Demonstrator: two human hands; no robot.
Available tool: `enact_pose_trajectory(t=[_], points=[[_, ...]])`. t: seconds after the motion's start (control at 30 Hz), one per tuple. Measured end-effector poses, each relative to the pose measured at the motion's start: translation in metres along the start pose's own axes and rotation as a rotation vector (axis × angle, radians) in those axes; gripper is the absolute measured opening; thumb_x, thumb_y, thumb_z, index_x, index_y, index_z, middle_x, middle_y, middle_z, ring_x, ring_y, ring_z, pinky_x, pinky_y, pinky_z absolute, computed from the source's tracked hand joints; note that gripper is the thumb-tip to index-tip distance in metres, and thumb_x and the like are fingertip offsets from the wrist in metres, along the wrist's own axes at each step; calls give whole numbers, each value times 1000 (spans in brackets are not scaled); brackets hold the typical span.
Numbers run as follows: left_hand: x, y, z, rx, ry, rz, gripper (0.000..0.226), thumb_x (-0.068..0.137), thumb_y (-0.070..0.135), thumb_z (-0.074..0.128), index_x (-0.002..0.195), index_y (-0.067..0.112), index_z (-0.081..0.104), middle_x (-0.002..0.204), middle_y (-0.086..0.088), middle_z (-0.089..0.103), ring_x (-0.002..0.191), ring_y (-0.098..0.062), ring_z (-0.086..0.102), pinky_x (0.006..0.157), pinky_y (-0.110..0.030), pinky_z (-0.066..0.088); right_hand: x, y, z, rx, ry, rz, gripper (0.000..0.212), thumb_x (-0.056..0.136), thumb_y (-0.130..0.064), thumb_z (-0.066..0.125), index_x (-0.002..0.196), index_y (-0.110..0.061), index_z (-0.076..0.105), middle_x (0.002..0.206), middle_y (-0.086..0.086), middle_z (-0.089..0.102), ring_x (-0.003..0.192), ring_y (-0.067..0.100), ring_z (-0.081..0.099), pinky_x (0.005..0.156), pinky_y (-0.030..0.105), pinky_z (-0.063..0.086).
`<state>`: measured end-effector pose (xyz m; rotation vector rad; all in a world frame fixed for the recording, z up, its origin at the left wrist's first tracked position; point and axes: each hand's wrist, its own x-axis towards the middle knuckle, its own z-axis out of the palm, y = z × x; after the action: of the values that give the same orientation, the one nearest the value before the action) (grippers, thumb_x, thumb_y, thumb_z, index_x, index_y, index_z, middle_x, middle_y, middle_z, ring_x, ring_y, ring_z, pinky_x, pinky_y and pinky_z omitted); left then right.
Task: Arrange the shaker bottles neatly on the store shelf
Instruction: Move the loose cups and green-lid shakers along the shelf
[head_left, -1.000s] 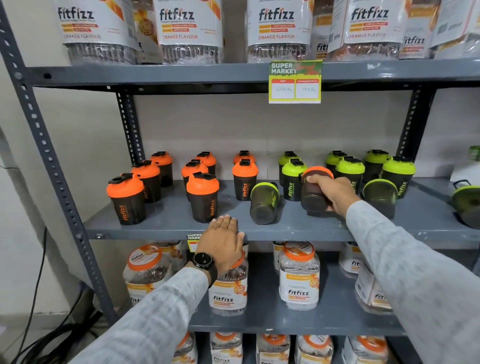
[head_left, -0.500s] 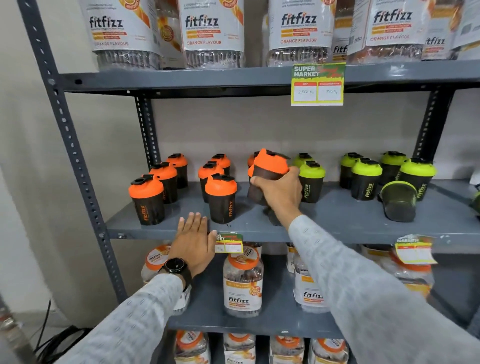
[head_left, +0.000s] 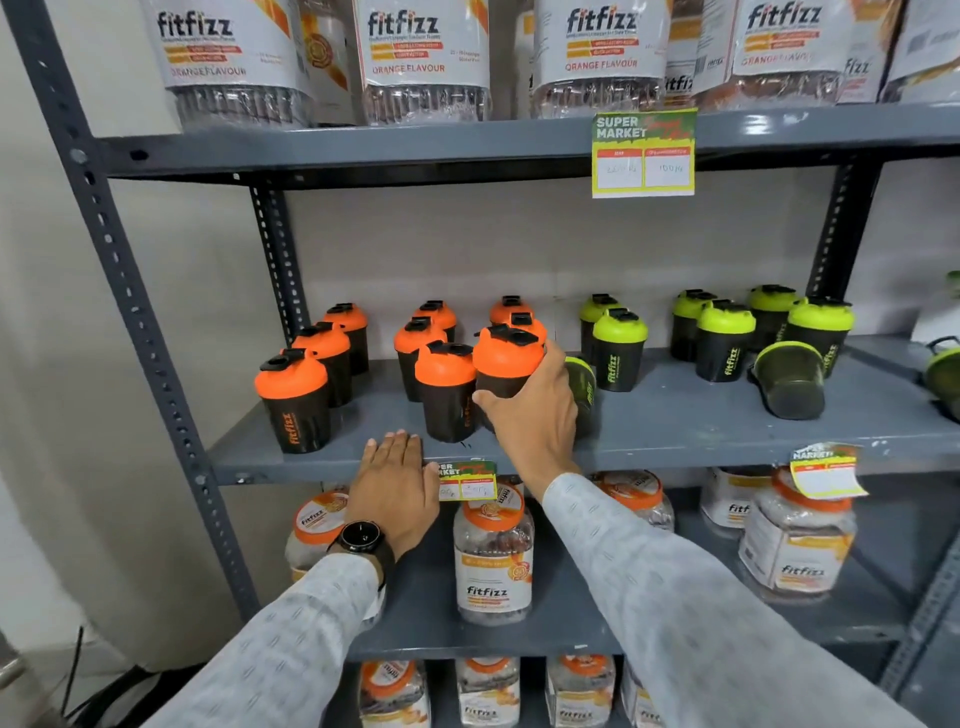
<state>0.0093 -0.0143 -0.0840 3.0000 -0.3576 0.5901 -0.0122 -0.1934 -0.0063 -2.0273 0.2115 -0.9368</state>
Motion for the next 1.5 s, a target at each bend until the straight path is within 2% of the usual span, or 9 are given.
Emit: enact_pose_trajectory(t=[0.17,0.47,0.73,0.8,0.9,1.03,1.17,1.3,1.5], points=[[0,-2,-3,9,-15,19,65,103,44,21,155,8,34,162,-13,35,151,-27,28,127,-43,11,-14,4,1,-131,5,-14,113,70,-46,93,156,-19,24,142,13,51,130,37,55,96,48,53],[-2,-4,-7,18,-35,46,64,102,43,22,155,7,32,162,-13,33,151,-27,29,127,-42,13,-16,7,7,-298,-17,-2,111,70,-56,90,153,-14,29,137,14,51,123,37,59,91,46,54],[-3,-6,-9,4,-37,57,64,102,42,24,155,7,31,162,-14,33,151,-27,29,126,-43,14,-12,10,1,-342,-60,-5,123,71,-59,88,162,-16,16,142,14,47,127,37,56,93,46,54],[-3,-7,-7,1,-31,56,64,102,42,24,155,8,31,162,-14,33,151,-27,29,127,-43,13,-12,13,-6,-307,-38,-35,114,77,-53,86,161,-16,18,144,14,46,129,37,54,96,46,53],[-4,-5,-6,-28,-25,36,70,97,44,18,155,7,33,162,-13,33,151,-28,28,127,-44,11,-7,21,-25,-219,31,-51,85,85,-34,73,156,-14,31,143,13,50,125,34,58,95,43,49],[-10,6,-8,-101,66,-4,71,94,42,21,150,5,43,157,-15,42,148,-29,35,126,-44,16,16,34,-50,-151,98,86,63,87,-22,65,147,-12,46,134,14,56,117,38,60,93,41,45],[-18,28,-8,-193,185,24,67,95,40,23,141,5,56,147,-17,55,139,-30,50,121,-42,30,49,53,-63,-182,-60,299,59,89,-38,71,136,-5,54,132,19,61,120,42,59,94,41,48],[-19,51,-4,-114,131,151,63,97,39,25,145,8,52,153,-14,48,144,-27,43,125,-40,23,76,64,-61,-114,-261,465,79,77,-65,74,129,-7,62,130,16,66,115,37,65,94,48,58],[-16,67,1,-43,92,125,66,97,40,24,150,6,45,157,-15,43,147,-27,38,127,-41,17,103,74,-46,11,-430,582,87,63,-70,81,128,-15,63,120,8,71,105,30,69,76,40,60]])
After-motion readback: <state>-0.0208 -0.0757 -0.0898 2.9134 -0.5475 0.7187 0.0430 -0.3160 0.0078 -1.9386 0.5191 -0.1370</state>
